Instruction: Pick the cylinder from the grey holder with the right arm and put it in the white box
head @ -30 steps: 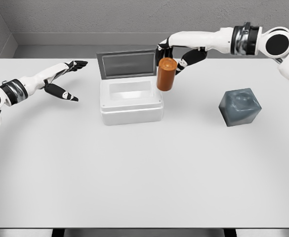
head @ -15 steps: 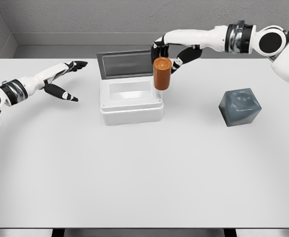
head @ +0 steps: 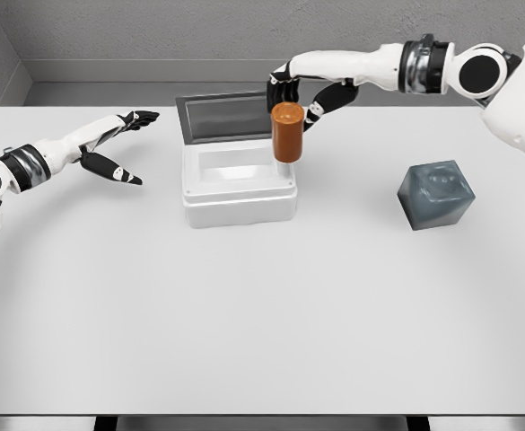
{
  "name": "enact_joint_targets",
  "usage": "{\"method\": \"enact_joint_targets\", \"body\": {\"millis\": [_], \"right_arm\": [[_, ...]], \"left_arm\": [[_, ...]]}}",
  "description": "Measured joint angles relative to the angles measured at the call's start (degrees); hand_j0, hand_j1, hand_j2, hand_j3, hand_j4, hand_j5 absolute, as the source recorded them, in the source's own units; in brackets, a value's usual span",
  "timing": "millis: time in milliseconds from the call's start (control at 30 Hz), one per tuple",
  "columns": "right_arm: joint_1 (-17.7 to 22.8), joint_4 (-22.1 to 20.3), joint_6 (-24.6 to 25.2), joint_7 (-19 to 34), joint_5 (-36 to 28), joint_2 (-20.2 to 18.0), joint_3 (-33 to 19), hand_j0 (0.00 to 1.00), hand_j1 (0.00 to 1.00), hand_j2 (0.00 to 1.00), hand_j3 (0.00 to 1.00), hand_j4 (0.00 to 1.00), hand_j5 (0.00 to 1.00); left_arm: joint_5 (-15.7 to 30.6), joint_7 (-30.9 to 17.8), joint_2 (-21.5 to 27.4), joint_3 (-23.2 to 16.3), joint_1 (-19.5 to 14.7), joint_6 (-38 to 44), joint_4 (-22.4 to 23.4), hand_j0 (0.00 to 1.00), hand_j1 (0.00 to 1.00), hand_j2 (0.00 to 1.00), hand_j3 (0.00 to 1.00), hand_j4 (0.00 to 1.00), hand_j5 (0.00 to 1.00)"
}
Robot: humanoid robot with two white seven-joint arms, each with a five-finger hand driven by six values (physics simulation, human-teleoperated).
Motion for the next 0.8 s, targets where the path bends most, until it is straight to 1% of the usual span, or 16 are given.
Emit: {"method": "enact_joint_targets", "body": {"millis": [267, 567, 667, 767, 800], "right_arm": [[0.0, 1.4, 0.0, 0.2, 0.0, 0.9, 0.0, 0.39, 0.39, 0.39, 0.39, 0.39, 0.39], [-0.7, 3.3, 0.0, 1.9, 0.2, 1.9, 0.6, 0.39, 0.39, 0.39, 0.39, 0.39, 0.39], [-0.7, 3.7, 0.0, 2.2, 0.2, 2.3, 0.7, 0.43, 0.43, 0.43, 0.43, 0.43, 0.43], [-0.8, 3.9, 0.0, 2.4, 0.2, 2.7, 0.6, 0.52, 0.52, 0.52, 0.52, 0.52, 0.52], [-0.7, 4.3, 0.0, 2.4, 0.2, 2.9, 0.6, 0.56, 0.56, 0.56, 0.56, 0.56, 0.56]], "left_arm": [[-0.4, 0.0, 0.0, 0.0, -0.1, 0.0, 0.0, 1.0, 1.0, 1.0, 1.0, 1.0, 1.0], [-0.9, 0.0, 0.0, 0.0, -0.1, 0.0, 0.0, 1.0, 1.0, 1.0, 1.0, 1.0, 1.0], [-0.9, 0.0, 0.0, 0.0, -0.1, 0.0, 0.0, 1.0, 1.0, 1.0, 1.0, 1.0, 1.0], [-0.9, 0.0, 0.0, 0.0, -0.1, 0.0, 0.0, 1.0, 1.0, 1.0, 1.0, 1.0, 1.0], [-1.0, 0.0, 0.0, 0.0, -0.1, 0.0, 0.0, 1.0, 1.0, 1.0, 1.0, 1.0, 1.0]]}}
